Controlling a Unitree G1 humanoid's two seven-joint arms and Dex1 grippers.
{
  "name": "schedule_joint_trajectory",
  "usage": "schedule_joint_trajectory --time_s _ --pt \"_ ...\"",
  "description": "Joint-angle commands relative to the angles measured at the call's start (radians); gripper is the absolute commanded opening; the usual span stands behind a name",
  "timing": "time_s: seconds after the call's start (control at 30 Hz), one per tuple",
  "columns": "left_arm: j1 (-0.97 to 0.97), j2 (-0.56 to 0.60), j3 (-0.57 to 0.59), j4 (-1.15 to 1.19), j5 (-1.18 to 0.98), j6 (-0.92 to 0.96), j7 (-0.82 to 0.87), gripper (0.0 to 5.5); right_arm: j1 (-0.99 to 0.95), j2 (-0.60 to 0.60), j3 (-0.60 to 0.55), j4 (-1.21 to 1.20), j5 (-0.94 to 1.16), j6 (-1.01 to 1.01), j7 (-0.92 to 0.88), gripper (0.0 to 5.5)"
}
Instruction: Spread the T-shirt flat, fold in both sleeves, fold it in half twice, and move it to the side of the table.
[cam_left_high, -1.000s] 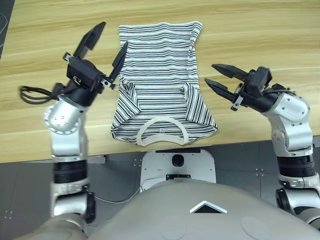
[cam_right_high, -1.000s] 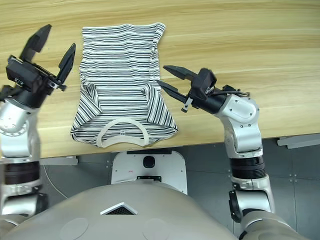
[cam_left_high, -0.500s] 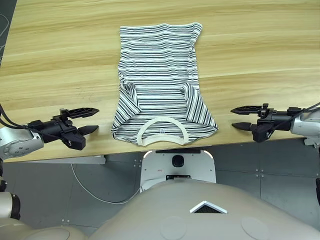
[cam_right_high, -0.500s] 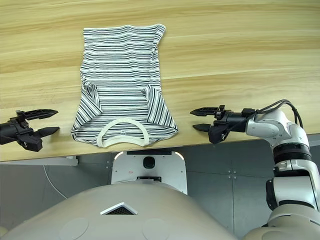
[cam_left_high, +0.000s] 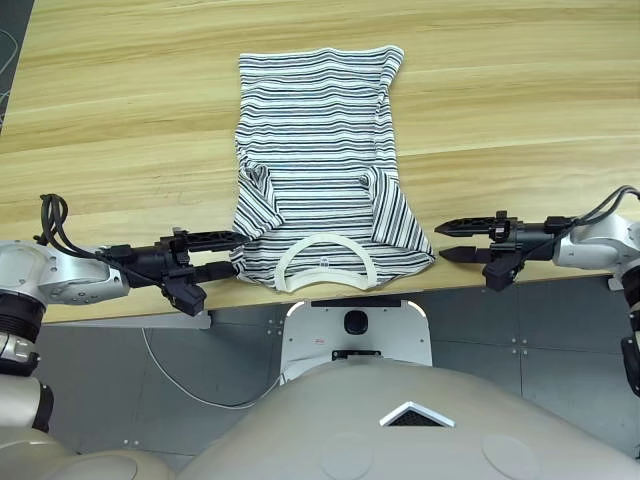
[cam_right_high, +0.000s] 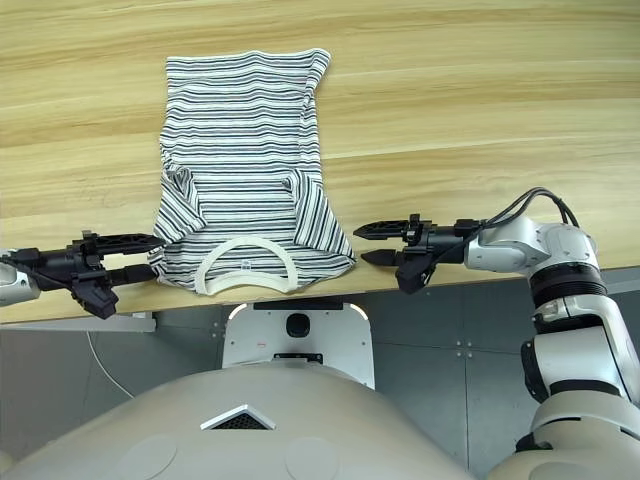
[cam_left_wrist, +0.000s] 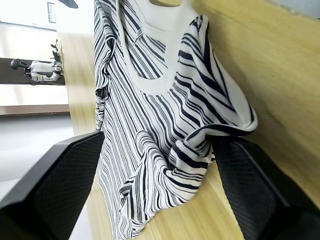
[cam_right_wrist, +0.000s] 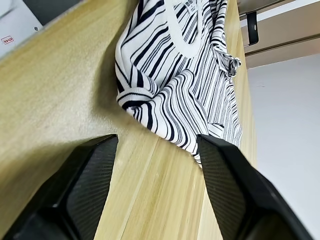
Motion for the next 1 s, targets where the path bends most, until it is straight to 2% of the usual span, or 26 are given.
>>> schedule_joint_trajectory --time_s 0.03,0.4,0.77,0.9,1.0 --pt "-0.029 -0.014 -0.021 0.007 -0.008 0.008 -0.019 3.94 -0.008 0.03 0.074 0.011 -0.094 0.037 -0.023 2.94" --pt "-0.072 -0.049 -0.073 0.025 0.014 0.029 0.001 3.94 -0.077 0.066 0.208 0.009 -0.159 0.077 -0.133 2.94" --pt "-0.106 -0.043 -0.125 0.078 0.023 0.034 -0.01 1.99 -0.106 0.045 0.294 -0.018 -0.269 0.108 -0.288 0.61" --pt "-0.119 -0.033 -0.157 0.12 0.05 0.039 -0.017 1.26 -0.113 0.042 0.318 -0.013 -0.277 0.119 -0.322 0.1" --pt "-0.134 -0.034 -0.186 0.159 0.069 0.048 -0.026 0.78 -0.121 0.045 0.333 -0.003 -0.277 0.126 -0.343 0.1"
